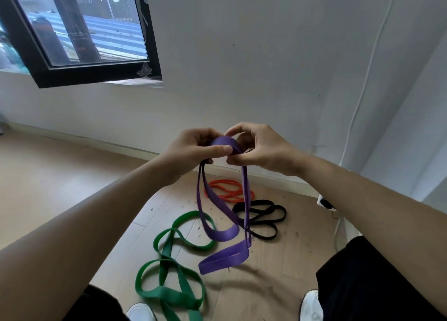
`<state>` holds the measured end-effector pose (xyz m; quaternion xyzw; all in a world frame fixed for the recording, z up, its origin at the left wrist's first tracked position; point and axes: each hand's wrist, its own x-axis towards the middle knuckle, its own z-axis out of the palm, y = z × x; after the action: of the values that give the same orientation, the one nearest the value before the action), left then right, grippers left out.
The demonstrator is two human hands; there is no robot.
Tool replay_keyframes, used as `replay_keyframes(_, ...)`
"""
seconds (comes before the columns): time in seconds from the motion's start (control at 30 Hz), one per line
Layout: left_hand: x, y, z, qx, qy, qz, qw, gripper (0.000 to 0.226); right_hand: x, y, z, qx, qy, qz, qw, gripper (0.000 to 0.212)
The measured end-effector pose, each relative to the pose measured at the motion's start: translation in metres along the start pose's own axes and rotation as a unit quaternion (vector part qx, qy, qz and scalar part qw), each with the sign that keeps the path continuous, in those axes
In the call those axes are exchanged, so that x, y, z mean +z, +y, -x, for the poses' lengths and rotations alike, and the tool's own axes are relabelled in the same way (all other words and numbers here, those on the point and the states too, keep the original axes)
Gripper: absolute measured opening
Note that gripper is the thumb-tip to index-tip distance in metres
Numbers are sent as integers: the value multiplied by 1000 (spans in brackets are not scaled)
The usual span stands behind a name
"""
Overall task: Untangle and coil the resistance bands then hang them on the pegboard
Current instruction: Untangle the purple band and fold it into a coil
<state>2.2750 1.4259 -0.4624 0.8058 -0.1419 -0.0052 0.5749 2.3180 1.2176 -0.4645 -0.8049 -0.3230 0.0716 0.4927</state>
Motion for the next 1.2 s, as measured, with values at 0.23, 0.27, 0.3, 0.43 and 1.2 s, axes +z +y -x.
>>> replay_keyframes(0.23, -19, 8, 2, 41, 104, 104, 988, 33, 9, 30, 0, 100, -100, 39, 989, 22)
replay_keyframes(0.27, -24, 7, 3, 42, 113, 114, 986, 32, 10, 31, -1, 101, -101, 39, 989, 21)
replay_keyframes(0.3, -29, 6, 4, 39, 119, 121, 985, 32, 11, 31, -2, 97, -98, 38, 990, 21)
replay_keyframes(0.43, -46, -1, 8, 29, 142, 141, 979, 33, 5, 25, -8, 66, -32, 2, 997, 27)
replay_keyframes(1.2, 6, 2, -5, 26, 40, 3, 999, 42, -19, -8, 2, 5, -23, 51, 998, 48)
